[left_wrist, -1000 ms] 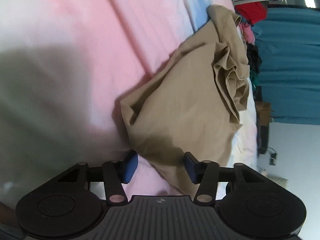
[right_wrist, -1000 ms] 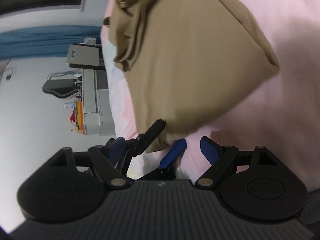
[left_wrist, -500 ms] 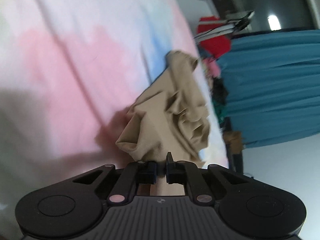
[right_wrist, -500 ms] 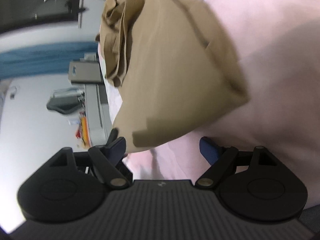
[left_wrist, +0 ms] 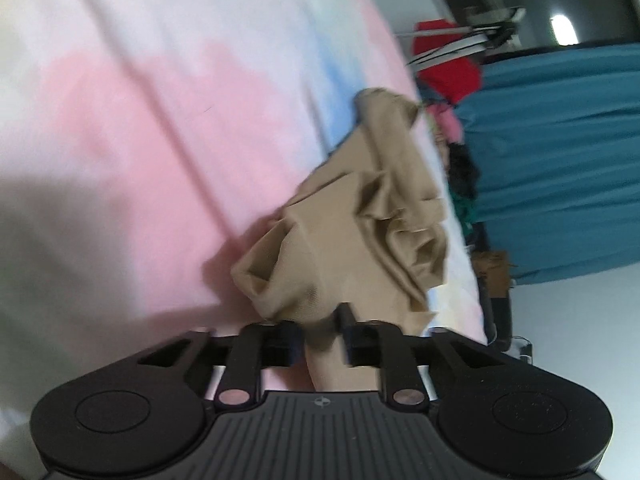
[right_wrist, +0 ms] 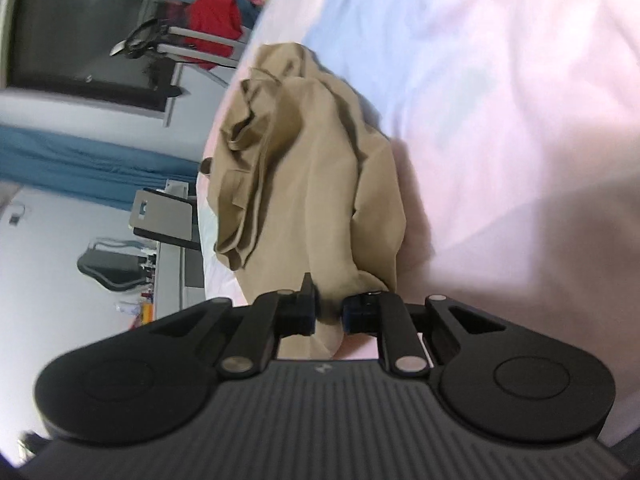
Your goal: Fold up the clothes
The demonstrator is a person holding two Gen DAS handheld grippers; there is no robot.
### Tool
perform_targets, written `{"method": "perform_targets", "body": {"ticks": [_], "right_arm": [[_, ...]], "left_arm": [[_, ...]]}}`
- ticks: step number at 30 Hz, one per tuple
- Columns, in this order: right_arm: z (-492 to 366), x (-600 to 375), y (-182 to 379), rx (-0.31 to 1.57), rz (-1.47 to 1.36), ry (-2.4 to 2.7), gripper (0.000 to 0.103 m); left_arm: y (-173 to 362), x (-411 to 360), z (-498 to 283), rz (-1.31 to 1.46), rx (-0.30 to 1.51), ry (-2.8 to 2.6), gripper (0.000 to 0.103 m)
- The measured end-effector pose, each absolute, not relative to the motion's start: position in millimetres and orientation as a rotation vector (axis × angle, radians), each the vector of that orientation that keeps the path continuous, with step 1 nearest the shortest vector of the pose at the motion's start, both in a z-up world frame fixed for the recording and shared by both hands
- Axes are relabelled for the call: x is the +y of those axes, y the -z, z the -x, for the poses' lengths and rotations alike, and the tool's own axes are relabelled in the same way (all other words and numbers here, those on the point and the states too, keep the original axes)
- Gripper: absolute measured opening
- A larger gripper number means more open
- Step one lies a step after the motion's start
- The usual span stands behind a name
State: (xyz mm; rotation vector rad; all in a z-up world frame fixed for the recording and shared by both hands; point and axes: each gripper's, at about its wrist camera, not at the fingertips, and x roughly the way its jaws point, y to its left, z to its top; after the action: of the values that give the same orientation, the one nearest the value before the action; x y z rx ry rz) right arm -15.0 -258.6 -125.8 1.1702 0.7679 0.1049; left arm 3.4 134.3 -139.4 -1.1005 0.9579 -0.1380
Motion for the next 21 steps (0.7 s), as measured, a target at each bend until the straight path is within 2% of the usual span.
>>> {"method": "perform_targets", "body": {"ticks": [1, 4, 7, 9, 18, 21], "right_arm": [[15, -258, 124, 0.76, -1.148, -0.107, 0.014], [14, -258, 125, 0.757, -1.119, -0.099, 0.014], [10, -258, 124, 0.749, -1.101, -0.096, 0.014], [11, -256, 116, 0.713, -1.071, -0.111, 0.013], [20, -257, 68, 0.536, -1.004, -0.179, 0.013], [31, -260, 48, 0.507, -0.993, -0.188, 0.013]], "left_arm": [[148, 136, -8, 1.147, 0.987, 0.15, 0.058], [166, 142, -14, 1.263, 1.033, 0.112, 0.047], [163, 144, -14, 1.252, 1.006, 0.093, 0.034], [157, 143, -12, 1.244, 0.967, 0.108, 0.014], [92, 123, 16, 1.012, 0.679, 0.213, 0.008], [71, 122, 40, 1.022, 0.619, 0.245, 0.008]]}}
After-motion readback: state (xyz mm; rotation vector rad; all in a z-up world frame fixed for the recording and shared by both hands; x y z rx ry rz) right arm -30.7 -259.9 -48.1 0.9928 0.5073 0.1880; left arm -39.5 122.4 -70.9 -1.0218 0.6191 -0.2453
